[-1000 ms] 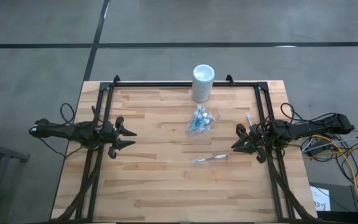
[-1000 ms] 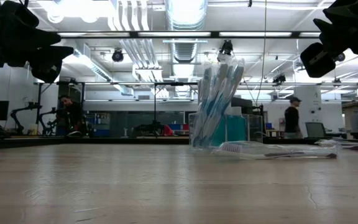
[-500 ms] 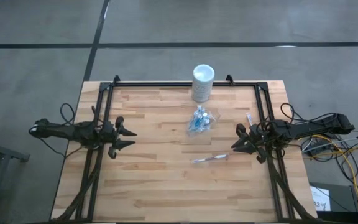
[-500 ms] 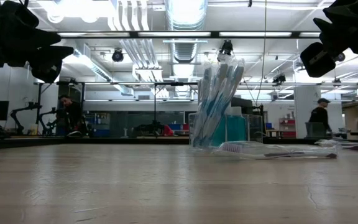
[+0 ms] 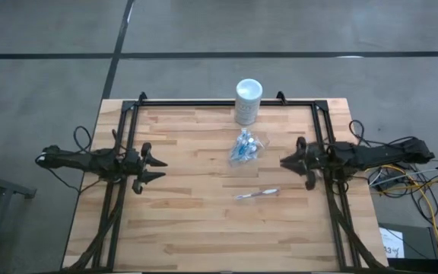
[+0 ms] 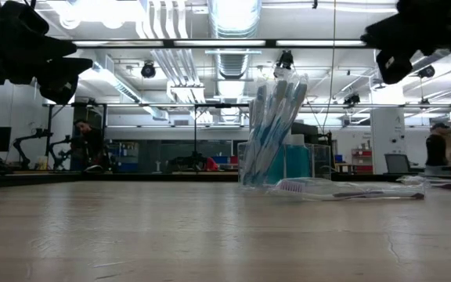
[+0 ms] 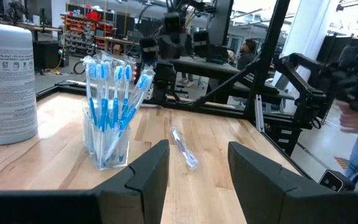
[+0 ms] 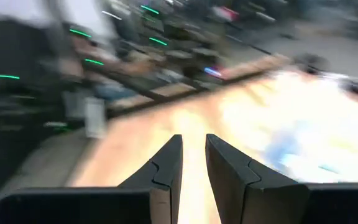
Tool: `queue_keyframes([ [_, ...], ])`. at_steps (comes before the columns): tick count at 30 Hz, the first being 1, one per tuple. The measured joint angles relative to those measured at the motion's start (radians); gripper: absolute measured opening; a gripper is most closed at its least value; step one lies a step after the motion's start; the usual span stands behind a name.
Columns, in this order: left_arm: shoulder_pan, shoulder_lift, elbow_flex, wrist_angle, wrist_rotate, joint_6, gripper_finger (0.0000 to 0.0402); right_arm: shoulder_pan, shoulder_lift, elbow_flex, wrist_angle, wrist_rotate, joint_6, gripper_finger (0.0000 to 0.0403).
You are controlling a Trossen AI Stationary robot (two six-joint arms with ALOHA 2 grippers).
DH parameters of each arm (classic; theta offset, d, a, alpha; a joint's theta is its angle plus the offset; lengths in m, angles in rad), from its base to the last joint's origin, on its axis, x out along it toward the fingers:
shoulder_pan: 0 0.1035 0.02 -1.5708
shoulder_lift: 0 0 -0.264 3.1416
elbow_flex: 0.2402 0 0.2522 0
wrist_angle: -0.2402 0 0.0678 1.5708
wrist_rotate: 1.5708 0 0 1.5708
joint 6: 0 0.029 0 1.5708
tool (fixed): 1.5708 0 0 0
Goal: Pick & Place toothbrushing station
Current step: Put the purple toothbrush into the transparent organizer
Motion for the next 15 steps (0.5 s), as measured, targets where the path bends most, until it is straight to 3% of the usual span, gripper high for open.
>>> queue_keyframes([
  [7, 0.000, 0.000, 0.000, 0.000, 0.000, 0.000, 0.0170, 0.000, 0.123, 0.334, -0.511, 0.426, 0.097, 0.0068],
  [11, 0.001, 0.000, 0.000, 0.000, 0.000, 0.000, 0.0170, 0.000, 0.236, 0.480, -0.822, 0.604, 0.365, 0.0068],
  [15, 0.001, 0.000, 0.000, 0.000, 0.000, 0.000, 0.0170, -0.013, 0.364, 0.594, -1.116, 0.639, 0.704, 0.0068],
])
